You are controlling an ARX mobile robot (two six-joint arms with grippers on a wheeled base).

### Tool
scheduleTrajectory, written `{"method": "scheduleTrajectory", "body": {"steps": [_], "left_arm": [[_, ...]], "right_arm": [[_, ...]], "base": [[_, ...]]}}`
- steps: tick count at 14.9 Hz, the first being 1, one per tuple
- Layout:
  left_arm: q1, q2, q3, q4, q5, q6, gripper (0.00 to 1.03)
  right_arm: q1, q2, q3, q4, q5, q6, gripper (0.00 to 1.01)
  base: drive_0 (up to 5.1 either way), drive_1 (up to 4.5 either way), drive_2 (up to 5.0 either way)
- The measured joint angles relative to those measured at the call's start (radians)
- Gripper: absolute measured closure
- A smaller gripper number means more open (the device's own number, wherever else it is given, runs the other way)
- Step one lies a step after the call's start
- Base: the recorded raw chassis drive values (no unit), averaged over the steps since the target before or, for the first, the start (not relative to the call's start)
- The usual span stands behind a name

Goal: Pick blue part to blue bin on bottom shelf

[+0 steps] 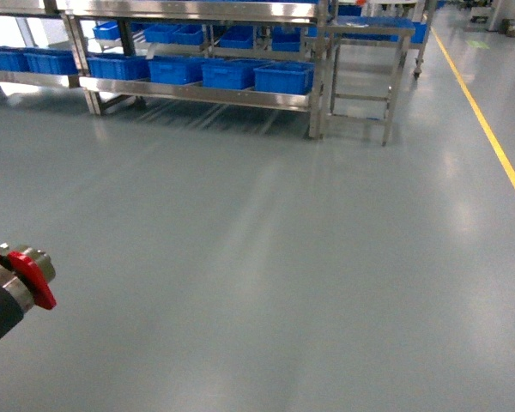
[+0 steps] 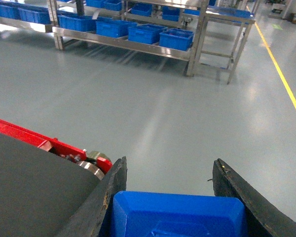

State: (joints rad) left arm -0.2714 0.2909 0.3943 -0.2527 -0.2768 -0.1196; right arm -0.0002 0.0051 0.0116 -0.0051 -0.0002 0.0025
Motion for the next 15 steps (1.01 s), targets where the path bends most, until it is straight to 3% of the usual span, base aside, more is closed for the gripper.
{"method": "scheduleTrajectory", "body": {"steps": [9, 15], "left_arm": [[0.0, 0.0, 0.0, 0.0, 0.0, 0.0, 0.6], [-0.001, 0.0, 0.0, 0.0, 0.0, 0.0, 0.6]], "right_arm": [[0.0, 0.0, 0.0, 0.0, 0.0, 0.0, 0.03], [0.0, 0.0, 0.0, 0.001, 0.0, 0.0, 0.03]], "base": [[-1.5, -1.45, -1.5], [0.0, 4.22, -4.1]]}}
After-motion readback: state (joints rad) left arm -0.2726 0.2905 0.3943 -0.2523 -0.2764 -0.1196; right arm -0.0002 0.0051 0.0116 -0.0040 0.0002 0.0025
